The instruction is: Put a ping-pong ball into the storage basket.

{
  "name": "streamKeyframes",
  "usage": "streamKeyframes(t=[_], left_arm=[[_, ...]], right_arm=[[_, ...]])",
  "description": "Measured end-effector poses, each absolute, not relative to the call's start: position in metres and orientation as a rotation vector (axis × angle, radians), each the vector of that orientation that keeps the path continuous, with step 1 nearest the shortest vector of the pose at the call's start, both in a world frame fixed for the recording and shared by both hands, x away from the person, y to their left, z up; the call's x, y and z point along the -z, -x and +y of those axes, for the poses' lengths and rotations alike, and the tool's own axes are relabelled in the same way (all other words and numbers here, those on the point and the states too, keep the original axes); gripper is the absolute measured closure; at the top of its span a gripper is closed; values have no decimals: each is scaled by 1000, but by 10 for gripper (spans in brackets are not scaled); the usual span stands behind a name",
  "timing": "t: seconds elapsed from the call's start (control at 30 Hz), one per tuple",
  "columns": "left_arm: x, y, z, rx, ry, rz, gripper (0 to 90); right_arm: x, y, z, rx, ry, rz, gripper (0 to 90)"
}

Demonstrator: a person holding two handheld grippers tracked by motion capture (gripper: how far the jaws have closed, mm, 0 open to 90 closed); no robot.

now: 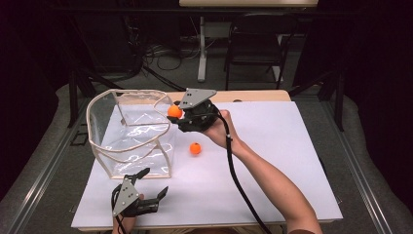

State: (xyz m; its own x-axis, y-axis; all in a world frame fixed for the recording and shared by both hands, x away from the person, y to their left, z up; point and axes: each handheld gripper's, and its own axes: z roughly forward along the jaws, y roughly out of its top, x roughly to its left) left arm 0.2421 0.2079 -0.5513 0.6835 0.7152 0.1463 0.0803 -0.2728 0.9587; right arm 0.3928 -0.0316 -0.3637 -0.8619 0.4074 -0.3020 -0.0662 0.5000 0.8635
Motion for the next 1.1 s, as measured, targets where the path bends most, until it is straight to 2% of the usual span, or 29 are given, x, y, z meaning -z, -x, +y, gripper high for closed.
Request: streamKeyframes(t=[1.1], left_arm=[[551, -241, 209, -704, -1759, 638, 158]], right_arm=[[354, -404, -17, -1312, -272, 2283, 507]])
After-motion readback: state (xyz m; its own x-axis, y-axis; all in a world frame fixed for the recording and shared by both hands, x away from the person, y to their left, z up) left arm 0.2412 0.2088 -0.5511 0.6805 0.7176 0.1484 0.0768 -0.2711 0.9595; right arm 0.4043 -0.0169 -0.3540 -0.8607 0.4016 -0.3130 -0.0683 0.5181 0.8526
